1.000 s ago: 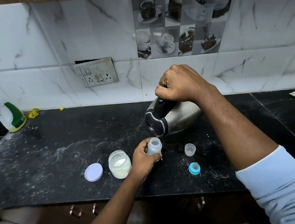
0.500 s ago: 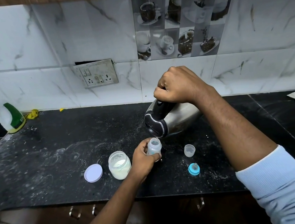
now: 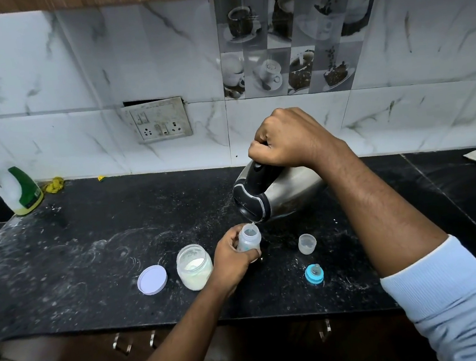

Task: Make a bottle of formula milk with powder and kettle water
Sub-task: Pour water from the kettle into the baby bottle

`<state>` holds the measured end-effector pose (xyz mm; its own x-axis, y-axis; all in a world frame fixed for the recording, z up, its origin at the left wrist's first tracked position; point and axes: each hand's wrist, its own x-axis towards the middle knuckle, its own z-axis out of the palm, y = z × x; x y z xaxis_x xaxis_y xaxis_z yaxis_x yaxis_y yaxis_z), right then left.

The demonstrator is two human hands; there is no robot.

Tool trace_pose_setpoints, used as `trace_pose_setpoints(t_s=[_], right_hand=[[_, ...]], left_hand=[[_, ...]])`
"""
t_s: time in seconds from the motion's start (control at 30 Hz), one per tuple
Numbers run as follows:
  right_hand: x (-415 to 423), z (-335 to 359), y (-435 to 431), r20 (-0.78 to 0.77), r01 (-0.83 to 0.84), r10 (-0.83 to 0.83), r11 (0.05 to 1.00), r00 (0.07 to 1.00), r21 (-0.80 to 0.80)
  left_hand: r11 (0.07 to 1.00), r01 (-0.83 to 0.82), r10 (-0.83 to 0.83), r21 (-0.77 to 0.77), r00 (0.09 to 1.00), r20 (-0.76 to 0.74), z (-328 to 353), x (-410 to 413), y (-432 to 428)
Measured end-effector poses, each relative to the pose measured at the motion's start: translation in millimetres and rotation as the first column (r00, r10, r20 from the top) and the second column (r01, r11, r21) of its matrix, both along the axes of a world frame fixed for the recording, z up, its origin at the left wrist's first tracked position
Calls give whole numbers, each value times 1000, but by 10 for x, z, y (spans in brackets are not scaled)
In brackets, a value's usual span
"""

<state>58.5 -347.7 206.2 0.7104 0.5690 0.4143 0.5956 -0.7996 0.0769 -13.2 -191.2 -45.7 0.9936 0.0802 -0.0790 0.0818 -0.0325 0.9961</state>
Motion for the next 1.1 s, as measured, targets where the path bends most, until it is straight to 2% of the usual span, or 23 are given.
trace_pose_setpoints(t_s=[1.1], right_hand=[[78,-29,10,-11,8,-8,999,1000,41]], left_hand=[[1000,13,-13,-8,1000,-14,-33,70,62]])
